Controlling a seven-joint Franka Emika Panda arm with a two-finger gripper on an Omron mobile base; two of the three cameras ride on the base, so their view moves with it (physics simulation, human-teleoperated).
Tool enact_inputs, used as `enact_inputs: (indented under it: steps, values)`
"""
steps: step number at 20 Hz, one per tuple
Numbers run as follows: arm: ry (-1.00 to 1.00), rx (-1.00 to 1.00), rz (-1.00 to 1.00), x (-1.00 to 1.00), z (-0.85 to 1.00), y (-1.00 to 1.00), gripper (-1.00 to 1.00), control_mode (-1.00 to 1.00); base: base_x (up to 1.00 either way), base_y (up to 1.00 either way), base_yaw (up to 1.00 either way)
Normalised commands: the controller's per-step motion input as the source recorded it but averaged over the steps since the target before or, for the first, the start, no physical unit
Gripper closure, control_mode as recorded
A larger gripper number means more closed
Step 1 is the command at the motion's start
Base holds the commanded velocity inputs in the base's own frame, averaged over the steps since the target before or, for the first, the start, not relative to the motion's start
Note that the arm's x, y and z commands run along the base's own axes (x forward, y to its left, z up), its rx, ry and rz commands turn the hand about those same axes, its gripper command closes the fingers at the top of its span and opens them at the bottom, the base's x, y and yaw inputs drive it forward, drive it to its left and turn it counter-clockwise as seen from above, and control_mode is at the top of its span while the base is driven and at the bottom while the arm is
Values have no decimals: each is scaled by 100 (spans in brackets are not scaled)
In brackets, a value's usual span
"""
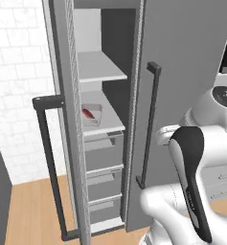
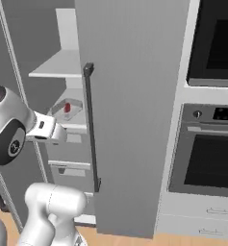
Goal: Take the meat container that has the steak and place it on the second highest rack of the freezer. Then take the vegetable container that has the avocado and lemon and place it on the highest rack of the freezer.
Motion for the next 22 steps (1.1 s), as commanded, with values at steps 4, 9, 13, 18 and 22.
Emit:
enact_inputs:
  steps: [4,9,13,18,22]
  values:
    - [0,0,0,0,0,0,-100,100,-14,-37,-75]
    - [0,0,0,0,0,0,-100,100,0,-17,-90]
    - [0,0,0,0,0,0,-100,100,0,-13,-89]
    - [0,0,0,0,0,0,-100,100,4,-3,-85]
    - [0,0,0,0,0,0,-100,100,22,0,-80]
